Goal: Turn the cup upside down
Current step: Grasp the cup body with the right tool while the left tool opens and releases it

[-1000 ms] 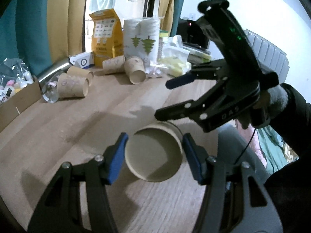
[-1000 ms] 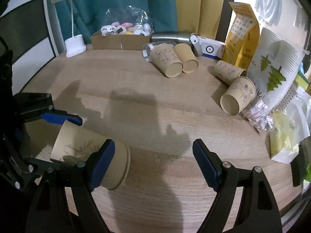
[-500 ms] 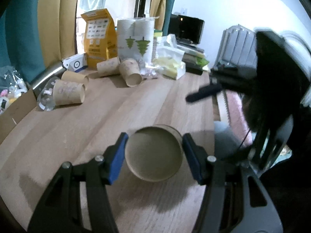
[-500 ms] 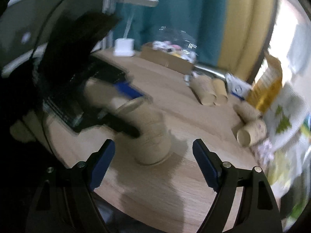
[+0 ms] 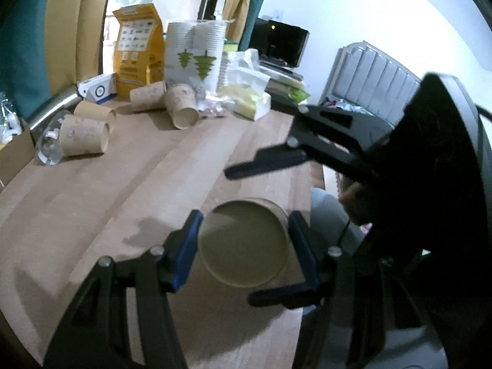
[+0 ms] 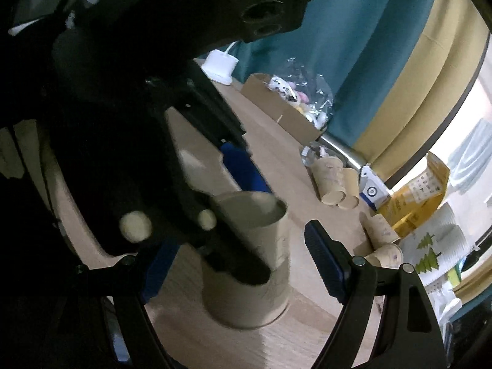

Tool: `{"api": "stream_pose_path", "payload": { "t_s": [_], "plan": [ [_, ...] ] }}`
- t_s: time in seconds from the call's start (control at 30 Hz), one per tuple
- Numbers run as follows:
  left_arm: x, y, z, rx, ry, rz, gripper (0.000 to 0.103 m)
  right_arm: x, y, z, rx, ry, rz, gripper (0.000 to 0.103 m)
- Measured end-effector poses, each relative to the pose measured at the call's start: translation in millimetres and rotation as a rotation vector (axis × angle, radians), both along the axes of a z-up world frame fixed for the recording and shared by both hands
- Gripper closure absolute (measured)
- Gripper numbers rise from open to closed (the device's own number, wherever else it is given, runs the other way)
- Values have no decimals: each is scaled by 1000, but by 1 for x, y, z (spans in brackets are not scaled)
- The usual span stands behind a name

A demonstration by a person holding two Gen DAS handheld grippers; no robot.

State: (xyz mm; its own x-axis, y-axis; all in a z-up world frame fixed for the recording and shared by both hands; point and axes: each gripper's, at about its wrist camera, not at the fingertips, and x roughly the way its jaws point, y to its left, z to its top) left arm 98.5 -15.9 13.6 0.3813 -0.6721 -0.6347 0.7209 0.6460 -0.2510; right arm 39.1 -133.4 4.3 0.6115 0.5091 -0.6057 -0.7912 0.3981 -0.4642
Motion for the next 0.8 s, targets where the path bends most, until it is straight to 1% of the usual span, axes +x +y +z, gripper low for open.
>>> {"api": "stream_pose_path", "payload": {
  "t_s": [0.13,0.27,0.4,0.57,0.8],
  "plan": [
    [-2,-2,-2,-16,10,-5,44,2,-3,2,20,6,7,28],
    [-1,0,-2,-33,14,7,44,0,-4,1,17,31,27,43],
    [0,0,-3,-30,16,16,44,-1,-2,-2,10,16,23,43],
    [1,0,-3,-40,16,25,44,-1,-3,-1,34,23,20,43],
    [2,2,-1,-39,14,52,43,9,-9,4,74,30,-13,43]
  ]
}}
